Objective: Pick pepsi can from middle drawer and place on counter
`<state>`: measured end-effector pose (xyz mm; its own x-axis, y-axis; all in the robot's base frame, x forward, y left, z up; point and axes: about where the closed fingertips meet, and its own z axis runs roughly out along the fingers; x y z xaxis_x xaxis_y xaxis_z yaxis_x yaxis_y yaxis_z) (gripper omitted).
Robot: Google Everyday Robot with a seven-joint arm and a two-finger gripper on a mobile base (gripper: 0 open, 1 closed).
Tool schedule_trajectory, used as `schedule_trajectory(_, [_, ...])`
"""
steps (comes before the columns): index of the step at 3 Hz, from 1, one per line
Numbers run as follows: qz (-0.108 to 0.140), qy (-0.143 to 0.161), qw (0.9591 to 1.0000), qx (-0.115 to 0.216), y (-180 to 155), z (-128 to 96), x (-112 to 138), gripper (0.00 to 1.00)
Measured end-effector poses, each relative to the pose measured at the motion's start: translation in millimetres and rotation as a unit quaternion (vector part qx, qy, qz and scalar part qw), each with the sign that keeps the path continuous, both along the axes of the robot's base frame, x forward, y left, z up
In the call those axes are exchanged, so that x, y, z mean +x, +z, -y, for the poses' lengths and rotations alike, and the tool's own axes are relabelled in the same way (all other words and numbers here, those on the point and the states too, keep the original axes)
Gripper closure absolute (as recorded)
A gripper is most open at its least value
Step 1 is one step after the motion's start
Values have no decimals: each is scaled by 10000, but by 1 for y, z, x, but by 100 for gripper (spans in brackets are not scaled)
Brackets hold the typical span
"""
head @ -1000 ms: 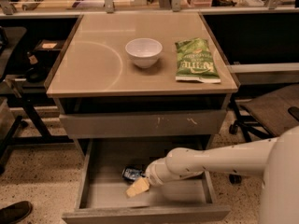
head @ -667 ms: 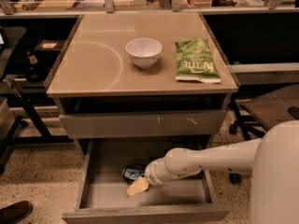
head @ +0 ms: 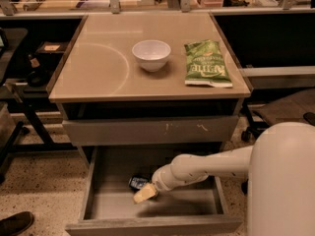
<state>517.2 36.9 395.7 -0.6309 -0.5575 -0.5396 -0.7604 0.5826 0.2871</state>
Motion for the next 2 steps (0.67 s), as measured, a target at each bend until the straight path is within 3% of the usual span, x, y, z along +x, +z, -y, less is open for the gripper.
schedule_trajectory(2, [-209, -58, 9996, -194, -33, -1, 1, 0])
